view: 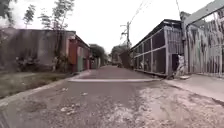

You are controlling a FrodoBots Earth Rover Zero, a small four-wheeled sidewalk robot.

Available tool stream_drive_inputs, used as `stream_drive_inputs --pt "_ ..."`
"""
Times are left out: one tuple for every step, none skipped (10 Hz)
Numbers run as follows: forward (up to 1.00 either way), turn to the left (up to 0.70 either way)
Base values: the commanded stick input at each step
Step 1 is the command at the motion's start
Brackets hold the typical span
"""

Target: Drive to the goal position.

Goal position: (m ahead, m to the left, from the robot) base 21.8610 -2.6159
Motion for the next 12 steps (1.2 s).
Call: stream_drive_inputs --pt "0.7 0.07" --pt "0.7 0.07" --pt "0.7 0.07" --pt "0.7 0.07" --pt "0.7 0.07" --pt "0.7 0.07" --pt "0.7 -0.28" --pt "0.7 -0.14" --pt "0.7 0.07" --pt "0.7 0.07" --pt "0.7 0.07" --pt "0.7 0.07"
